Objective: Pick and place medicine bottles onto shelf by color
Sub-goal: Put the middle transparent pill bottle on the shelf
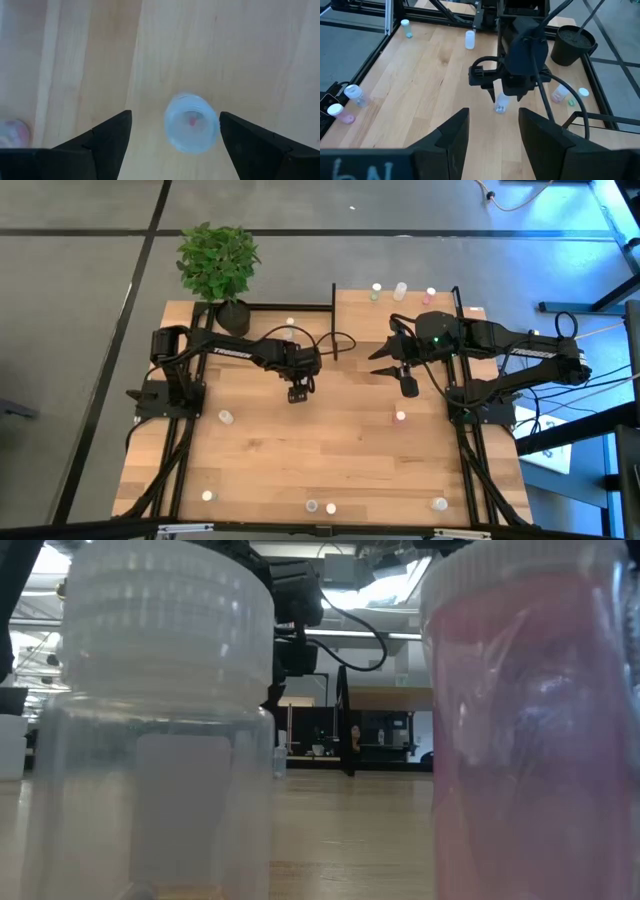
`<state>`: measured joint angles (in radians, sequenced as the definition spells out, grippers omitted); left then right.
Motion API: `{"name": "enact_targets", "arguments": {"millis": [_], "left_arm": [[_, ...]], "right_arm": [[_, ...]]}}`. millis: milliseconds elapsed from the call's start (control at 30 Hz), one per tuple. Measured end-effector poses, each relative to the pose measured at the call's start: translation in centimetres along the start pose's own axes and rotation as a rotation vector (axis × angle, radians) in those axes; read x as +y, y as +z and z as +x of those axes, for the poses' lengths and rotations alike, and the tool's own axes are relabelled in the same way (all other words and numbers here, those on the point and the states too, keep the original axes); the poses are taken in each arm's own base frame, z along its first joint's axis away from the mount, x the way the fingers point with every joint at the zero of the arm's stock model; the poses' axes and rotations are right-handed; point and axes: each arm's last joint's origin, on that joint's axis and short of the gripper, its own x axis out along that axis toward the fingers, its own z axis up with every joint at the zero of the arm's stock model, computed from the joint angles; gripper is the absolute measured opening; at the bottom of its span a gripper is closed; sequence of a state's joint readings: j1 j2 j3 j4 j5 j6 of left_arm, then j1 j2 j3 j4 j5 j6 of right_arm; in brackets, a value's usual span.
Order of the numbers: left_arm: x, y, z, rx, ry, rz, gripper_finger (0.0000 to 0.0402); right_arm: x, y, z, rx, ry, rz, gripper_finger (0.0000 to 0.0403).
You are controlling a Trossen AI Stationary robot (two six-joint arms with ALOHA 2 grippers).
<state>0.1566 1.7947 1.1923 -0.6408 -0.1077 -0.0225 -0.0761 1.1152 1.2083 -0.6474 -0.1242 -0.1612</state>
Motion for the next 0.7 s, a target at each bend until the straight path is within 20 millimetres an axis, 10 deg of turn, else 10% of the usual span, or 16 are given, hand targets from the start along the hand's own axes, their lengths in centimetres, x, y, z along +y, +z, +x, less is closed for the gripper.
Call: {"name": "enact_targets", "arguments": {"millis": [700], "left_arm": [[-0.33, 0.03, 0.26, 0.002, -0.003, -0.037, 0.0225]], "right_arm": [[0.0, 0.0, 0.0, 0.0, 0.0, 0.0, 0.0174]]}}
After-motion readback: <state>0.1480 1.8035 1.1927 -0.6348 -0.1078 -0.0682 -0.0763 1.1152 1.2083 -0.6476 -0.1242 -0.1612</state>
